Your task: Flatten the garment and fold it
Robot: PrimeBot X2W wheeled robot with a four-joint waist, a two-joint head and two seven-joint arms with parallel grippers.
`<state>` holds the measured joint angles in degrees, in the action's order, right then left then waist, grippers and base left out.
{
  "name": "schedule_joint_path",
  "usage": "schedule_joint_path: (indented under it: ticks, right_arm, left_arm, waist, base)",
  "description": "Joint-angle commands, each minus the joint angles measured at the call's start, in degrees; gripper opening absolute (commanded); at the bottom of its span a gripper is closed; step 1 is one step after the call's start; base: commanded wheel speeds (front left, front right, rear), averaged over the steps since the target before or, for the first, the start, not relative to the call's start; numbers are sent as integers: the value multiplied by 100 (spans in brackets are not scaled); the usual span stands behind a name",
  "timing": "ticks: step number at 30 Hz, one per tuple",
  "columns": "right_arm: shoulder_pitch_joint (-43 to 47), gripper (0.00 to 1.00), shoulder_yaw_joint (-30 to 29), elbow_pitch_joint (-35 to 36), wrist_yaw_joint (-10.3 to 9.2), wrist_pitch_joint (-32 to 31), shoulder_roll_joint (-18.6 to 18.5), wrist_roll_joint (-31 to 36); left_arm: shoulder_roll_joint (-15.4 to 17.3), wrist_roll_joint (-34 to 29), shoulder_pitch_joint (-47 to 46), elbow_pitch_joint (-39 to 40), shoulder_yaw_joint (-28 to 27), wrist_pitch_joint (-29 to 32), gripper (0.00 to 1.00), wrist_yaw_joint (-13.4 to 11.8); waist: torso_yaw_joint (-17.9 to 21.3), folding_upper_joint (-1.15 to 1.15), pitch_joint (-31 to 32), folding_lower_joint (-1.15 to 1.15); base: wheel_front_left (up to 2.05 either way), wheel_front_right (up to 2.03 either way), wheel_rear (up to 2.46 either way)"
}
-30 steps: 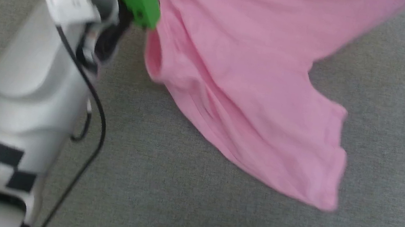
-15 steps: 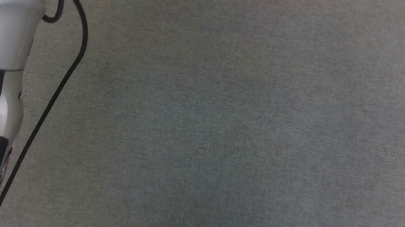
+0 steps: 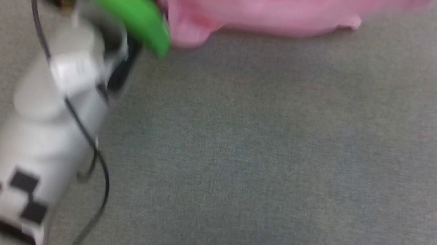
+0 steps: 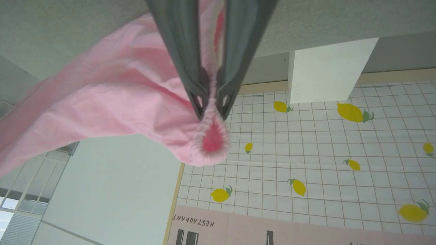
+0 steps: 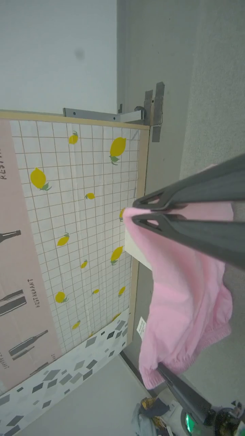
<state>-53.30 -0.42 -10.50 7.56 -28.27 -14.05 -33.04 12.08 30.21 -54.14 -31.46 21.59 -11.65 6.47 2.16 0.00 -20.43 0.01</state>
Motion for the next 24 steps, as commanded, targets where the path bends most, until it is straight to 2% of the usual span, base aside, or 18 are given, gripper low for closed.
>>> schedule_joint_path:
  ticks: [1, 7, 14, 18, 24]
  right_arm:
    - [514, 0, 47, 202, -8, -52, -15, -177]
    - [2849, 0, -120, 1043, -8, -448, 93, -716]
    - [5241, 0, -788, 1823, -8, -1004, 673, -1001]
    - [6235, 0, -998, 2057, -8, -1411, 872, -972]
    - [7223, 0, -1204, 2389, -8, -2000, 1046, -1021]
  left_arm:
    - [-16, 44, 449, 119, 53, -116, 0, 28]
    - [-88, 225, 2236, 593, 235, -283, 0, 51]
    - [67, 77, 3960, 1148, 638, -289, 0, -18]
    - [215, 121, 4624, 1374, 745, -130, 0, -137]
    - [450, 485, 5502, 1776, 656, 205, 0, -310]
  waist:
    - [35, 0, 391, -1]
    - [-5, 0, 1127, -1]
    - [-86, 0, 1688, -1]
    - [-121, 0, 1854, -1]
    - [-92, 0, 1958, -1]
  base:
    - [0, 0, 0]
    - [0, 0, 0]
    - [0, 0, 0]
    - [0, 0, 0]
    - [0, 0, 0]
